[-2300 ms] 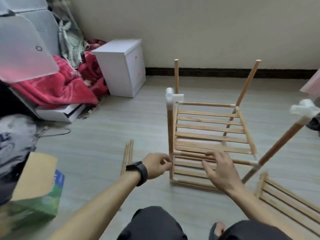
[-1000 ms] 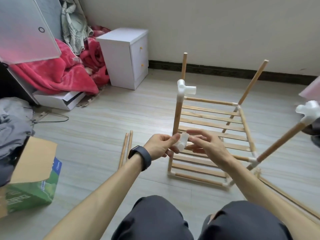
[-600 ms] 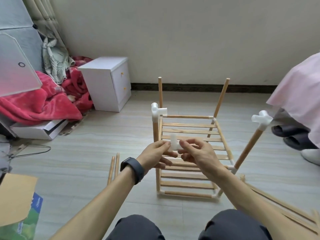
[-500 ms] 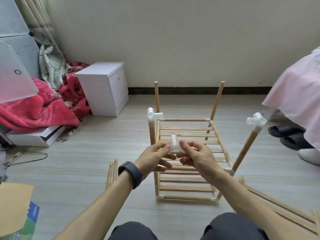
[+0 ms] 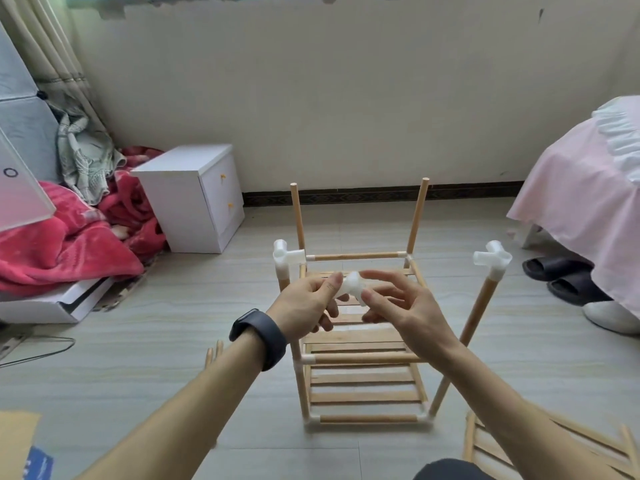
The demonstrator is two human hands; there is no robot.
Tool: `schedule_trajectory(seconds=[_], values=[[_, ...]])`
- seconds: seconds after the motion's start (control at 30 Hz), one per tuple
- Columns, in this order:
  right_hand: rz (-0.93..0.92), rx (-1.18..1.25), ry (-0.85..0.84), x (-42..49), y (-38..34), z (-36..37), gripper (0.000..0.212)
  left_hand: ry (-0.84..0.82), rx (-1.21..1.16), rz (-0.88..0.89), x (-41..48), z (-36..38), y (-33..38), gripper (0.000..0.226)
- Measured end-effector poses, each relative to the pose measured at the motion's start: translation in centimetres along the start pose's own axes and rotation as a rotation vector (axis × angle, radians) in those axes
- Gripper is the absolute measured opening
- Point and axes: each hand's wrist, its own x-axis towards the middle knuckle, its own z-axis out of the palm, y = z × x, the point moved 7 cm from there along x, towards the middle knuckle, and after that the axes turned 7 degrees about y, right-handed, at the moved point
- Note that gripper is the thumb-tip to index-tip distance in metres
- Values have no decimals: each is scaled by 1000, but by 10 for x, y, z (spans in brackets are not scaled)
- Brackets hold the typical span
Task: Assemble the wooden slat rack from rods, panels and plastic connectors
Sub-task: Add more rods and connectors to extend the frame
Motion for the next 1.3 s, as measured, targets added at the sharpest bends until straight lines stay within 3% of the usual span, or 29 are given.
schedule_trajectory(seconds=[0.1,0.23,0.37,0.47,0.63,0.83,1.03,1.13,1.2,1.3], values=[[-116,-137,14,6,-18,-5,52,29,202,133,10,-7,29,44],[-215,-223,119,39,-38,-12,37,41,353,230,39,-30,72,43],[-191,-233,199,95,-42,-7,28,250,292,240,87,-83,88,28],[-141,-264,222,139,-30,1,21,352,228,163,125,-117,62,14],[-127,-326,219,221,-13,21,9,380,98,62,191,-140,6,21],[-23,-185,194,314,11,61,15,363,-90,27,269,-141,-24,40],[-53,-309,95,354,29,87,18,301,-313,-34,311,-137,-33,49],[-42,-393,67,356,38,84,21,287,-346,-30,317,-136,-38,40],[-35,-366,55,357,42,80,24,293,-329,-5,321,-135,-38,26],[-9,-271,83,350,62,69,37,310,-315,21,326,-135,-36,22]])
